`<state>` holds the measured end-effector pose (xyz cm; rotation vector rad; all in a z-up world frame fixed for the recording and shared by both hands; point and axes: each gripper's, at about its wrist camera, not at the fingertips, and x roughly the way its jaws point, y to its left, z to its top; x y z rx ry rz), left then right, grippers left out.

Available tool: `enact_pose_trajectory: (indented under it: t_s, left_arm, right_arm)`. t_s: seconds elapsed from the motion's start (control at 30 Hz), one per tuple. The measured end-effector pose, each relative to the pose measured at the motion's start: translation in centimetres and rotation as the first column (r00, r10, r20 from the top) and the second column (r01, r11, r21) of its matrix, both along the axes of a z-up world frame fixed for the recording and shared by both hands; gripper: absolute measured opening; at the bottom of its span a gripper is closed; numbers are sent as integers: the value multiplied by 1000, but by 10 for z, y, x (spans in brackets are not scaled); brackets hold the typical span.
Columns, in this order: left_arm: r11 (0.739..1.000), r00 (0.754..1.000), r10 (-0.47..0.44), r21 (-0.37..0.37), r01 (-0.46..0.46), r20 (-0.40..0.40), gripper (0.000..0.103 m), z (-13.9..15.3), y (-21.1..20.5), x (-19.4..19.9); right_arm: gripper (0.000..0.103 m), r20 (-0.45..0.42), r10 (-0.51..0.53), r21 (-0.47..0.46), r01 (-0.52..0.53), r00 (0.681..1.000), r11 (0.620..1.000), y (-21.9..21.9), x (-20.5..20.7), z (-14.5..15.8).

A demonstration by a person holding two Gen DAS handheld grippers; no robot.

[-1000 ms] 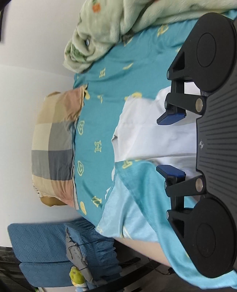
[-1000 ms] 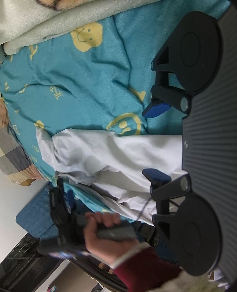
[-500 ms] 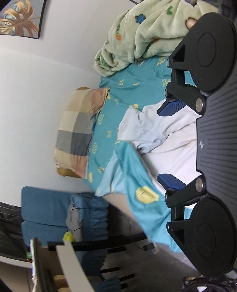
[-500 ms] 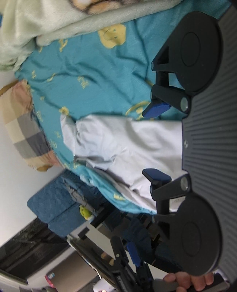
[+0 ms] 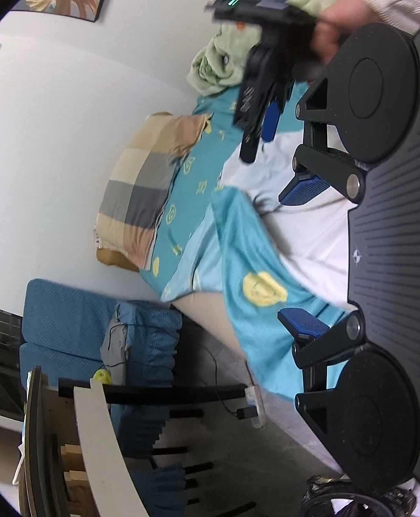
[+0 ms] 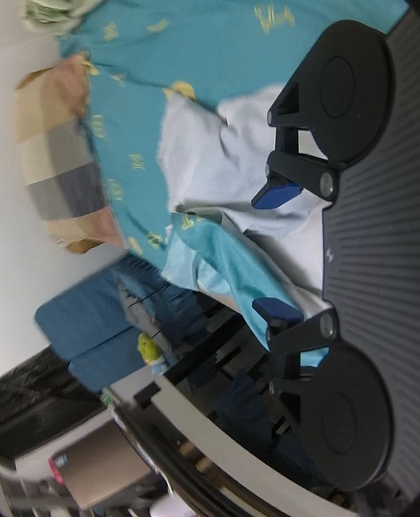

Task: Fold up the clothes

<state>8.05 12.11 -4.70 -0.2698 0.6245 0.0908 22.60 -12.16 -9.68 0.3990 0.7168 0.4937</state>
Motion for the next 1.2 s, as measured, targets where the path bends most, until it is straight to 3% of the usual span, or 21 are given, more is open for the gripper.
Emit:
enact_pose_trajectory:
  t_s: [0.07, 0.17, 0.23, 0.3, 0.4, 0.53, 0.67, 0.87, 1.03, 1.07, 1.1, 1.17, 1.2]
  left_arm:
    - [1000, 1000, 0, 4, 0, -21, 73, -5, 5, 7]
    - [1000, 1000, -20, -7, 19, -24, 73, -8, 4, 20]
    - [998, 999, -47, 47, 46, 5, 73, -9, -6, 25]
    - [993, 998, -64, 97, 64, -9, 73, -12, -19, 32]
    - [990, 995, -96, 97, 97, -13, 73, -15, -32, 39]
    - [980, 991, -137, 146, 136, 0, 79, -15, -52, 61]
    - [972, 986, -167, 167, 167, -12, 81, -26, -59, 111]
    - [942, 964, -264, 205, 265, -32, 81, -56, -67, 212]
    - [937, 947, -319, 141, 320, -30, 79, -78, -77, 280]
    - [936, 946, -322, 137, 325, -43, 70, -83, -80, 289]
    - [933, 941, -333, 121, 339, -61, 40, -87, -81, 297]
    - [933, 934, -342, 86, 351, -101, 3, -96, -81, 311]
    - [939, 939, -328, 77, 336, -103, 2, -97, -78, 314]
  right_arm:
    - [62, -23, 1, 20, -1, 1000, 1000, 9, 4, -9]
    - [63, -26, 1, -39, -2, 1000, 999, 12, -16, -23]
    - [63, -35, 14, -93, -17, 999, 996, 6, -34, -28]
    - [63, -41, 13, -131, -18, 999, 991, -6, -52, -27]
    - [63, -71, -16, -169, 4, 997, 986, -23, -78, -21]
    - [63, -108, -40, -151, 24, 993, 988, -46, -105, -13]
    - [64, -68, -100, -101, 92, 993, 991, -74, -112, -10]
    - [64, -129, -165, -12, 165, 978, 986, -104, -91, -19]
    - [64, -194, -196, 29, 205, 961, 978, -120, -72, -36]
    - [64, -204, -196, 31, 206, 959, 978, -121, -69, -40]
    - [64, -215, -198, 29, 209, 956, 977, -123, -66, -43]
    - [64, -229, -206, 26, 217, 952, 976, -125, -62, -48]
    - [64, -230, -209, 23, 220, 951, 975, -126, -62, -50]
